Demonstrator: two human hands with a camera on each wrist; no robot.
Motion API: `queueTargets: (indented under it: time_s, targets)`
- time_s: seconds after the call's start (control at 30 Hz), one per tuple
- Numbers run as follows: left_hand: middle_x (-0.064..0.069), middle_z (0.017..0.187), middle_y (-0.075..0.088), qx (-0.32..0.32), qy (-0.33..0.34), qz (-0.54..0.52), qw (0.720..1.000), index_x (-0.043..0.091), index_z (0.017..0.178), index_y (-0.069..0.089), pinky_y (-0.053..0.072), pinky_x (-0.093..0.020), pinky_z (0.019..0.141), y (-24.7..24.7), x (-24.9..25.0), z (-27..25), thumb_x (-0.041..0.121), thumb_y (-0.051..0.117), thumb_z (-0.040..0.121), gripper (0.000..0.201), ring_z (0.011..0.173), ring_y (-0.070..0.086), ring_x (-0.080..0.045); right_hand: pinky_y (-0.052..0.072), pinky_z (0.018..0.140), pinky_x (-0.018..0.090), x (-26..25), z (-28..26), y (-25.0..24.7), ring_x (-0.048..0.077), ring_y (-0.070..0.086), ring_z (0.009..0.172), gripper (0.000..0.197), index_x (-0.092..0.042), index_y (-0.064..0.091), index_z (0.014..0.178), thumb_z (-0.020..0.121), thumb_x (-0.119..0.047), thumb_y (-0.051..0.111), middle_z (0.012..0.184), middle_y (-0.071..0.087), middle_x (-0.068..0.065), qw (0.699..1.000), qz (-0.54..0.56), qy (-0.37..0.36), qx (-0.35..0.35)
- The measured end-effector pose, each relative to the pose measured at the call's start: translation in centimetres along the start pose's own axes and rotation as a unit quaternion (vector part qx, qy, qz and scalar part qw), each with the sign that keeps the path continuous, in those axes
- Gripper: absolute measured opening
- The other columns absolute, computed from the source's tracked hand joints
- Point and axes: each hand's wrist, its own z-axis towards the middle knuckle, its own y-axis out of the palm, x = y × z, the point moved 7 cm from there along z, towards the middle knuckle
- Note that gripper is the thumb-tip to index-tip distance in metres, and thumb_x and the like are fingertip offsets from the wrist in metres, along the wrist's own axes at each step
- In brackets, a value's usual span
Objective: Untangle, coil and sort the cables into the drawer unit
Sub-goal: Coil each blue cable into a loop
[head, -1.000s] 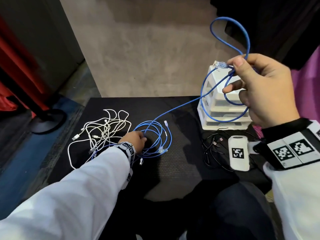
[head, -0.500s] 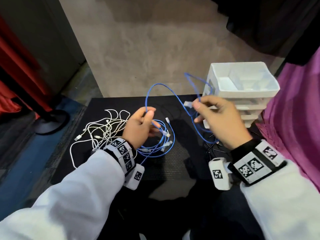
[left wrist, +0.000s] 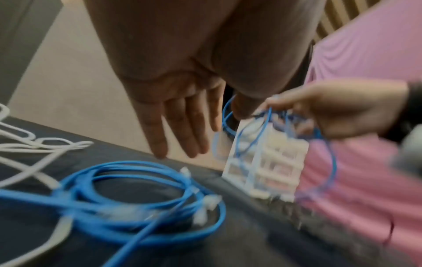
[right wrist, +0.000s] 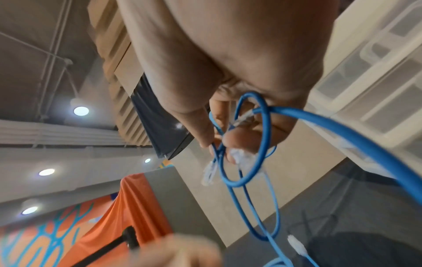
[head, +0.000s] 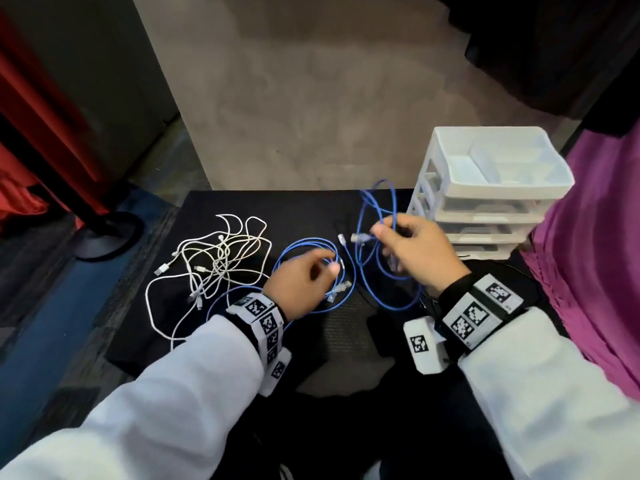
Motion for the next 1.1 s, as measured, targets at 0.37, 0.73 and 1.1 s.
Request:
queueTargets:
  time_s: [0.37,0.73,1.1]
  targets:
    - [0.008,0.122,0.058,-0.057,-0.020,0.350,0.935,0.034,0.119,0.063,0.037,-0.040,0.101,2.0,-7.7,-2.8,0.057,0.059,0.091,0.036,0.124,0.047,-0.022,0.051,0.067,0.027,9.0,6.2,-0.9,0.016,0.060,0.074,0.034,-0.016,0.062,0.121,0.095,-0.034,0.074,0.090,0.064,0.003,0.982,-0.050,0.179,0.017]
    - [0.004,0.089,0.069,0.171,-0.008,0.027,0.985,0.024,0.104,0.055,0.050,-0.036,0.079,-3.1,-4.7,-3.0,0.044,0.051,0.101,0.021,0.084,0.066,-0.025,0.039,0.117,0.040,7.4,0.7,-1.2,0.032,0.054,0.132,0.051,-0.014,0.058,0.140,0.095,-0.033,0.072,0.141,0.057,0.017,0.976,-0.203,0.053,0.061]
    - [0.002,0.072,0.061,0.226,0.046,-0.256,0.939,0.010,0.096,0.058,0.045,-0.022,0.062,-6.9,1.6,-4.9,0.025,0.049,0.108,0.021,0.063,0.053,-0.012,0.049,0.094,0.019,-2.2,-6.0,8.2,0.008,0.067,0.097,0.023,-0.021,0.074,0.115,0.092,-0.025,0.079,0.106,0.074,-0.006,0.979,-0.065,-0.134,-0.136]
